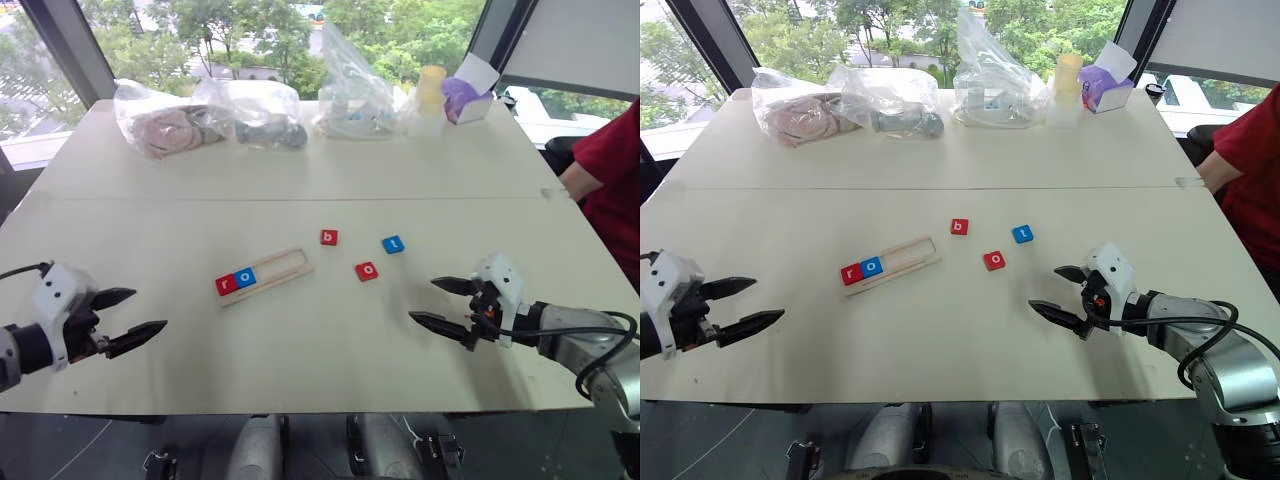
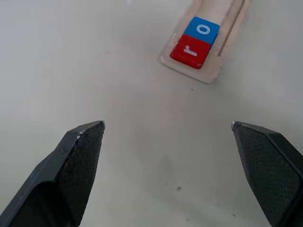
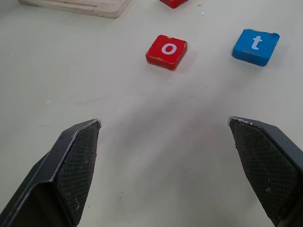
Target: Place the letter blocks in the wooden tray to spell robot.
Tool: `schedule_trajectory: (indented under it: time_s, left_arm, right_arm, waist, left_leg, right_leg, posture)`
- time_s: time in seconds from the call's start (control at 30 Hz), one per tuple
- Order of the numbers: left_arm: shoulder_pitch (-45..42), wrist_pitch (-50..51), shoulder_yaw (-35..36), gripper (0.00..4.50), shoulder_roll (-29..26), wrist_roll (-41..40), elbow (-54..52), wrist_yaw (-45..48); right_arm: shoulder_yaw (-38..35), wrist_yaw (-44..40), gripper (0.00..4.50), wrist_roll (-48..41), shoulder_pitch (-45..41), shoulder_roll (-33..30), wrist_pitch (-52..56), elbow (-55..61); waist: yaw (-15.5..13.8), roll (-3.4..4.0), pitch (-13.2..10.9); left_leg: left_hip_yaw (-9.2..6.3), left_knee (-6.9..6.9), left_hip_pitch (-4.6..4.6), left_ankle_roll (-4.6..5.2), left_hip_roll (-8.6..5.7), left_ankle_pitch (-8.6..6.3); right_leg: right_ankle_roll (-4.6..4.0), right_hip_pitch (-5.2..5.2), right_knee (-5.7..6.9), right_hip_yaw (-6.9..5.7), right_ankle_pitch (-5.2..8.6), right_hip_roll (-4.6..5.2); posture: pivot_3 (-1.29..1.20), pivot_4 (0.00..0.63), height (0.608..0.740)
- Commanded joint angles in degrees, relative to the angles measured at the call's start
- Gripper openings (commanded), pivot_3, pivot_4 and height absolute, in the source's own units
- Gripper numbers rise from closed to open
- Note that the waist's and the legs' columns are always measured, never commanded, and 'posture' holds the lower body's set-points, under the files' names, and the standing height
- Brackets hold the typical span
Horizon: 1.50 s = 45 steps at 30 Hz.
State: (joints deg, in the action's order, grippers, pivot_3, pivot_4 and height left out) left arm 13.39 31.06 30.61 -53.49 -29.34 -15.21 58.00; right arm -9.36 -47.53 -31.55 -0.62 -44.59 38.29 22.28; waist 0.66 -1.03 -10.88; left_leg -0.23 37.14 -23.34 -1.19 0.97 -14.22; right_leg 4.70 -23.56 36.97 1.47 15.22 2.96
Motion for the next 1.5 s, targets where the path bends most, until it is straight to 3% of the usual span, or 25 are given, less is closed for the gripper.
schedule_trajectory:
  time_s: [0.03, 0.27, 0.5, 0.97, 1.1, 1.5]
  left_arm:
    - [-5.25, -2.55, -5.28, 4.5, -1.85, 1.05, 1.35, 2.38]
    - [-18.38, -9.67, -20.44, 4.5, -0.5, 8.24, 9.17, 5.17]
    - [-25.33, -14.68, -26.75, 4.5, 2.96, 11.98, 15.95, 5.51]
    - [-29.03, -18.46, -34.09, 4.5, 9.26, 17.89, 23.05, 5.13]
    - [-29.39, -18.76, -34.19, 3.12, 9.8, 18.08, 23.91, 5.93]
    - [-33.54, -22.61, -34.14, 3.1, 6.16, 17.14, 21.21, 13.09]
  right_arm:
    - [1.72, 3.45, 4.47, -5.38, -3.11, 5.62, 2.67, 5.7]
    - [11.78, 8.17, 4.47, -2.75, -5.11, 10.74, 5.06, 11.41]
    - [19.31, 10.79, 4.47, 1.71, -4.61, 10.57, 4.52, 15.12]
    - [16.68, 11.5, 4.47, 4.17, -3.69, 10.75, 2.16, 12.18]
    - [15.6, 11.65, 4.5, 4.47, -3.38, 10.61, 2.12, 12.16]
    - [8.52, 12.81, 4.5, 4.02, -1.19, 9.5, 1.66, 10.83]
  waist:
    - [0.04, 0.0, 0.0]
    - [0.02, 0.02, 0.0]
    - [0.14, 0.0, 0.01]
    - [-0.07, -0.01, 0.06]
    - [-0.06, -0.01, 0.07]
    - [0.01, -0.02, 0.06]
  left_leg:
    - [-0.01, 0.01, 0.01, 0.0, 0.01, 0.0]
    - [0.02, -0.03, -0.05, 0.0, -0.02, 0.0]
    - [0.01, 0.01, -0.04, 0.01, -0.02, 0.01]
    - [0.0, 0.1, 0.04, 0.02, -0.03, 0.01]
    - [0.0, 0.1, 0.04, 0.02, -0.04, 0.01]
    - [-0.01, 0.11, 0.02, 0.02, -0.04, 0.01]
  right_leg:
    - [0.0, 0.02, 0.02, 0.0, 0.0, -0.02]
    - [0.01, -0.05, 0.02, 0.01, -0.01, -0.04]
    - [0.03, -0.07, 0.08, 0.0, -0.02, -0.17]
    - [0.08, 0.07, 0.16, -0.02, -0.03, -0.22]
    - [0.13, 0.08, 0.16, -0.02, -0.05, -0.22]
    - [0.14, 0.07, 0.15, -0.02, -0.06, -0.24]
  posture:
    - [0.0, 0.15, 0.74]
    - [0.0, 0.15, 0.74]
    - [0.0, 0.15, 0.74]
    - [0.0, 0.15, 0.74]
    - [0.0, 0.15, 0.74]
    - [0.0, 0.15, 0.74]
